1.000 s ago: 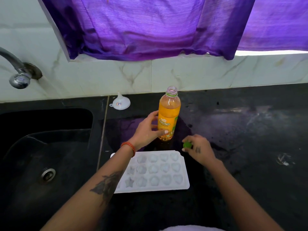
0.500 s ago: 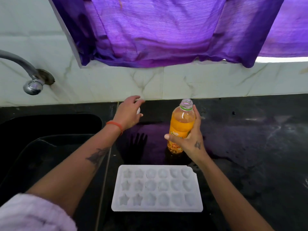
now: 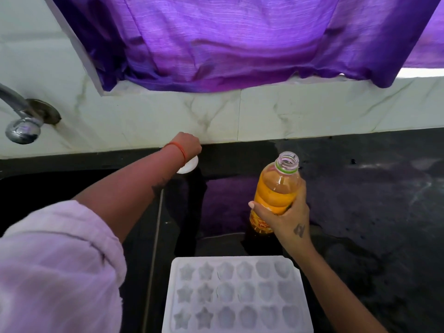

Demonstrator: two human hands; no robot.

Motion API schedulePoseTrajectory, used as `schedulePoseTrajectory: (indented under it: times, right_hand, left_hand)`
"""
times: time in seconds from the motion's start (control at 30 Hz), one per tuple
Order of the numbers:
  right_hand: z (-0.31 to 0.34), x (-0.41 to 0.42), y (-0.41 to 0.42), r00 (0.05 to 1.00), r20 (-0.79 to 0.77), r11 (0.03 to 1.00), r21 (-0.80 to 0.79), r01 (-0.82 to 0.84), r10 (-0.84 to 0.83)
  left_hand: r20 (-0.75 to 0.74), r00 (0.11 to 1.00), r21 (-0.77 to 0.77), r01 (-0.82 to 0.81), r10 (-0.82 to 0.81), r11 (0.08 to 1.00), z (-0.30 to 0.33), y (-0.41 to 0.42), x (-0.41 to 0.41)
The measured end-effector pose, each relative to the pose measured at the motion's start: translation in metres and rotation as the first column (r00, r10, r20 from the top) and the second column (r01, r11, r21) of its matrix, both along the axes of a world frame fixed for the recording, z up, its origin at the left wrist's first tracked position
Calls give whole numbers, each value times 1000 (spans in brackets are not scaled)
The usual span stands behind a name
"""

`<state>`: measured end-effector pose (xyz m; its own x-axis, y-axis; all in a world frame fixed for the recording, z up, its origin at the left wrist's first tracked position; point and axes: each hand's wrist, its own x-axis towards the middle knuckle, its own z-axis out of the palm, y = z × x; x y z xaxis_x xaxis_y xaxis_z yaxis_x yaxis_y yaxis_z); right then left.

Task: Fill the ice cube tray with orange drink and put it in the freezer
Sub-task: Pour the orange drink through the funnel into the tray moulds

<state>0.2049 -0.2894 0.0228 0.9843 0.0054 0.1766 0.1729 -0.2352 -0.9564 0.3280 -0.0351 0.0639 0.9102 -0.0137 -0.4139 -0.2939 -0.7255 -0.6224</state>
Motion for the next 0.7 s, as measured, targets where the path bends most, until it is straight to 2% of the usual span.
schedulePoseTrajectory:
  times: [0.1,0.17,0.2,0.23,0.27,0.3,0.33,0.37,0.4,0.43,0.47,0.53,0.7]
  right_hand:
    - [-3,2,-1,1000,-3,1000,-22,-2,2]
    - [-3,2,-2,1000,-2,999,-34,-9,9]
    - [-3,2,-3,1000,-4,999,-37,-11,11]
    - [-2,2,-3,1000,-4,999,-38,-11,11]
    - [-2,1,-2,1000,0,999,-42,-6,6]
    - [-1,1,-2,1000,5,999,-46,1,-1]
    - [0,1,-2,1000,12,999,-51,9,-9]
    - [2,1,-1,1000,20,998,-58,15,-14]
    - [5,1,-2,999,29,998,-67,17,-15]
    - [8,1,-2,999,37,997,-76,14,-11]
    - [11,2,-3,999,41,997,-83,3,0]
    - [19,2,-3,998,51,994,-107,-36,41]
    - [37,-12,3,974,158,963,-241,-120,161]
  left_hand:
    - [10,998,-119,-61,63,991,4,13,1]
    - [51,989,-328,-115,139,938,8,28,-3]
    - [62,975,-471,-160,214,868,11,36,-8]
    - [43,947,-644,-217,319,734,13,44,-16]
    - [-36,899,-817,-278,436,505,14,51,-27]
    - [-180,840,-929,-317,512,193,14,54,-43]
    - [-342,790,-938,-322,509,-131,14,54,-61]
    - [-465,757,-871,-298,460,-390,13,52,-80]
    - [-538,739,-783,-261,406,-564,10,49,-99]
    - [-577,738,-697,-221,350,-682,8,45,-118]
    - [-589,750,-626,-185,303,-758,5,39,-135]
    - [-579,783,-528,-148,227,-836,-2,28,-167]
    - [-512,839,-471,-94,185,-877,-8,-6,-218]
